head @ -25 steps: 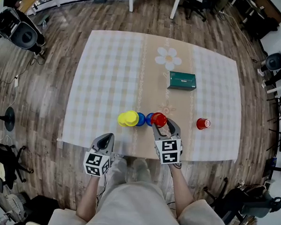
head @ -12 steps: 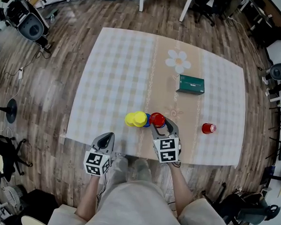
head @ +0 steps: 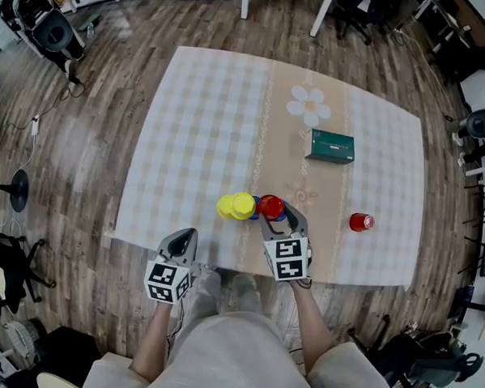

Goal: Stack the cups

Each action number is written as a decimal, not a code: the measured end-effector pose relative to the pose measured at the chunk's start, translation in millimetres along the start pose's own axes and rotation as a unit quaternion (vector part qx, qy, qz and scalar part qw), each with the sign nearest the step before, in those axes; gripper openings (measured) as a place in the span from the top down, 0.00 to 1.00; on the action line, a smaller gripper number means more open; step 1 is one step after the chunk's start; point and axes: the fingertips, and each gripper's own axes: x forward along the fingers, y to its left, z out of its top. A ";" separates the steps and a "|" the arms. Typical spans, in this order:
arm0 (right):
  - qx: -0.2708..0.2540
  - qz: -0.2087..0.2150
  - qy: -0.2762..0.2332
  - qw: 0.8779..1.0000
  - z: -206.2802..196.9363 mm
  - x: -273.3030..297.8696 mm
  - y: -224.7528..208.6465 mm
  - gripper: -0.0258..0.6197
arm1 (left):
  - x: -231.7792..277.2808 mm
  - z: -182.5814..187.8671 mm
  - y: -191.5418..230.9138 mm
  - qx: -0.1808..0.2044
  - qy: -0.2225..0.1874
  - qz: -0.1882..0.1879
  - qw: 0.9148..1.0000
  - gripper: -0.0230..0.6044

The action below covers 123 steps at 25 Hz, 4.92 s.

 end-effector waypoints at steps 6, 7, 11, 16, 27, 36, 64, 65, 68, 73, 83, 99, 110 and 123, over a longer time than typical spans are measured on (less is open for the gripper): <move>0.003 0.005 -0.017 1.000 6.6 -6.0 1.2 0.49 | -0.9 0.6 -0.6 0.000 0.001 0.000 1.000 0.94; 0.003 0.003 -0.017 1.000 4.9 -7.0 0.5 0.48 | -0.5 0.4 -0.7 0.001 0.001 -0.001 1.000 0.94; 0.010 -0.017 -0.026 0.999 4.2 -20.9 -5.6 0.49 | 3.7 0.8 -4.6 0.005 0.002 -0.007 1.000 0.94; 0.029 -0.033 -0.037 0.998 -3.7 -45.4 -14.4 0.50 | 12.7 2.0 -18.0 0.014 0.007 -0.024 1.000 0.94; 0.096 -0.116 -0.034 0.988 -54.4 -93.6 -79.9 0.51 | 40.1 3.0 -67.1 0.051 0.026 -0.080 0.995 0.94; 0.171 -0.211 -0.020 0.962 -121.0 -152.3 -147.1 0.51 | 67.9 2.0 -119.8 0.088 0.048 -0.139 0.985 0.94; 0.220 -0.239 0.023 0.945 -189.2 -95.9 -272.9 0.51 | 101.7 7.1 -158.9 0.104 0.065 -0.141 0.982 0.94; 0.220 -0.238 0.025 0.946 -189.5 -92.5 -275.4 0.51 | 102.1 7.0 -158.6 0.104 0.065 -0.140 0.982 0.94; 0.218 -0.236 0.031 0.947 -189.2 -84.2 -282.6 0.51 | 103.6 7.1 -159.3 0.106 0.066 -0.139 0.982 0.94; 0.209 -0.235 0.038 0.948 -190.3 -79.1 -288.8 0.54 | 105.1 6.8 -163.4 0.110 0.067 -0.140 0.982 0.94; 0.197 -0.231 0.026 0.953 -177.3 -91.0 -283.7 0.58 | 102.5 6.1 -165.0 0.108 0.064 -0.139 0.982 0.94; 0.157 -0.170 0.034 0.972 -140.1 -131.1 -178.6 0.58 | 82.0 12.8 -149.4 0.092 0.040 -0.124 0.987 0.94; 0.105 -0.117 -0.004 0.988 -62.2 -119.7 -118.1 0.58 | 52.8 15.5 -109.8 0.071 0.016 -0.093 0.993 0.94; 0.017 -0.055 -0.052 0.997 55.5 -84.1 -49.8 0.58 | 12.1 23.5 -44.3 0.039 -0.021 -0.043 0.998 0.94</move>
